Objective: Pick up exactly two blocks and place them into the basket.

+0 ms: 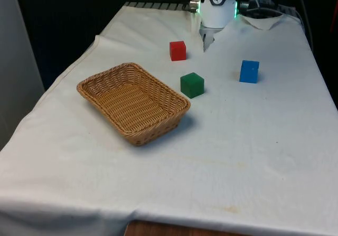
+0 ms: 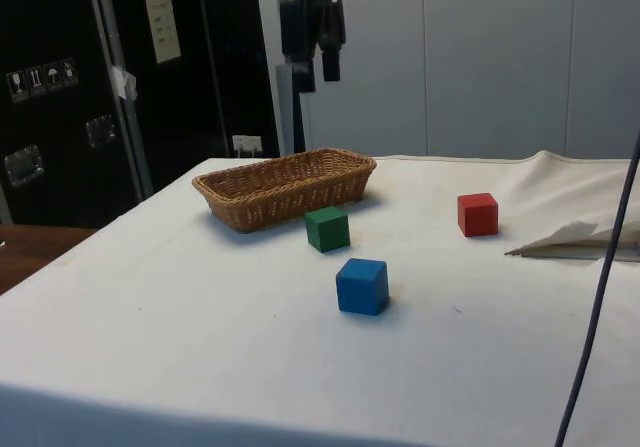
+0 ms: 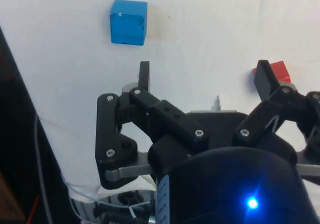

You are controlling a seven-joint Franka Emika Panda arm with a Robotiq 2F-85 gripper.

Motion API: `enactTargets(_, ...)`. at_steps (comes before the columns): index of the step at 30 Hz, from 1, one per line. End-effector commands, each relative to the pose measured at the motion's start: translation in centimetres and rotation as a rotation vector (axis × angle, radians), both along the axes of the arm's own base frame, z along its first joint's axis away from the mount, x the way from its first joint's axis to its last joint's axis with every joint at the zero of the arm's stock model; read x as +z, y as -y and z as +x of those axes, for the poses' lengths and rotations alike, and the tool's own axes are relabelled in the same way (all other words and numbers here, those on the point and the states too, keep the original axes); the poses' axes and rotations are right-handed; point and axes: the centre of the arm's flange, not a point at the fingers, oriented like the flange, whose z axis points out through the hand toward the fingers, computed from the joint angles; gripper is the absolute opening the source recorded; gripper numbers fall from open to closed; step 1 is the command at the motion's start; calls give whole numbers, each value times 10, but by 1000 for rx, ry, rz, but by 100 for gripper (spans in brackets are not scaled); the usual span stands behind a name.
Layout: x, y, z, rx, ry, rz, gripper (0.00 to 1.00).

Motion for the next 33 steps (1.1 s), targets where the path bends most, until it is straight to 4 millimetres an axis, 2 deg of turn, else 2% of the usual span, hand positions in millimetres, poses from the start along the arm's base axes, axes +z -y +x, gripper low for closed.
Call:
enactTargets(1,-5,-1,-4,-12,8,-10,100)
enactTargets(9,-39,-8,-21,-39,-3,-13,100)
enactTargets(14,-52,-14,-28,-36,-13,-4,100)
enactTargets(22,-79,-43,-46,-32,16,-14,100)
enactTargets(23,-76,-39,-45,-28,5,-10,100)
enactTargets(26,-91,-55,-51,-26,23,-14,100)
enactTargets(30,-105,-66,-56,-16,26,-15,100)
enactTargets(31,-102,-63,-55,-14,19,-20,100)
enactTargets(33,-111,-71,-57,-11,30,-15,100)
